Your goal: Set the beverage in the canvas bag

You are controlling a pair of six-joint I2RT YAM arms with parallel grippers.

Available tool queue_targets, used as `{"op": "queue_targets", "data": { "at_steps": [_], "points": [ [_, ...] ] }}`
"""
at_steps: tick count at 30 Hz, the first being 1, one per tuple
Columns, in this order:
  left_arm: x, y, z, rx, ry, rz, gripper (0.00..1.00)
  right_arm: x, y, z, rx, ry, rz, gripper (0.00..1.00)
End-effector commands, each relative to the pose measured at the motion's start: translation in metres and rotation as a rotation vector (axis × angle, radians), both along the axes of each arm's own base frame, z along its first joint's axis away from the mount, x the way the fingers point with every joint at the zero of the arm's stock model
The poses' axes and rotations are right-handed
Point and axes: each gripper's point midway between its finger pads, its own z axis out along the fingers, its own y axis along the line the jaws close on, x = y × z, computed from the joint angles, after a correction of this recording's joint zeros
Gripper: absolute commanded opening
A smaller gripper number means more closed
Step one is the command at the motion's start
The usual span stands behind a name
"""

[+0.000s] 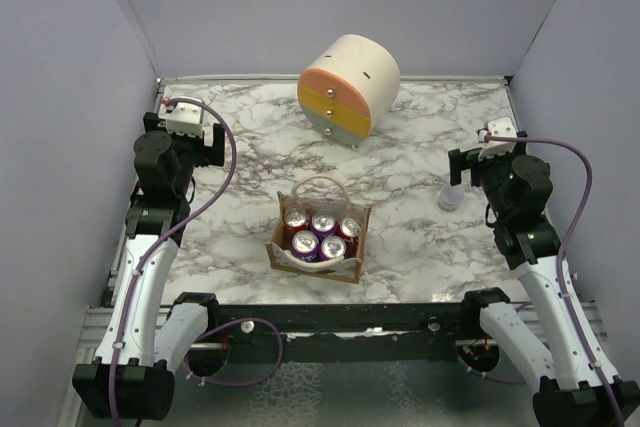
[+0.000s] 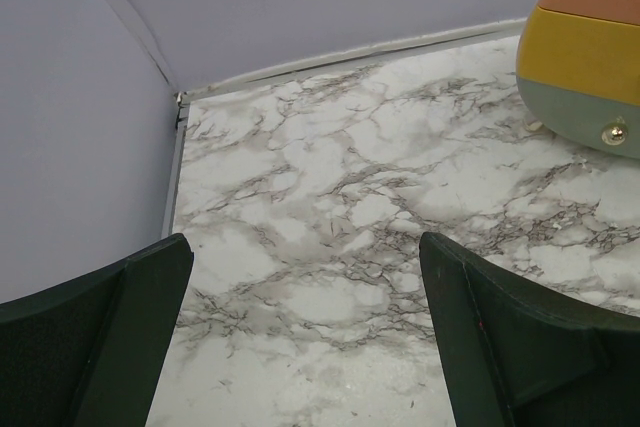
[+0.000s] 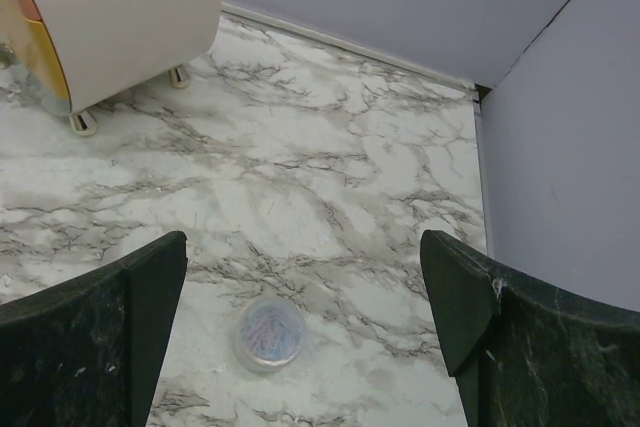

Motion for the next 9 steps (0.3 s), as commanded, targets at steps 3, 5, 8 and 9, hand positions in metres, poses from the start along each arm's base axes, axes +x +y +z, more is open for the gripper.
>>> {"op": "queue_targets", "data": {
  "at_steps": [3,5,8,9],
  "points": [
    [-0.0019,-0.001,0.0136,0.005,-0.036,-0.015,0.99,-0.0019,0.0013,0.0094,0.003,-0.023,0.017,0.99],
    [-0.0012,-0.0006,0.0134,0.002,-0.036,-0.012,0.99,-0.0018,0.0011,0.0094,0.002,-0.023,0.016,1.0],
    [-0.0012,-0.0008,0.0128,0.004,-0.035,-0.014,0.99,-0.002,0.0016,0.0091,0.001,-0.023,0.02,1.0],
    [-0.0012,-0.0011,0.0133,0.005,-0.036,-0.016,0.99,-0.0022,0.0016,0.0096,0.001,-0.025,0.02,1.0]
  ]
}}
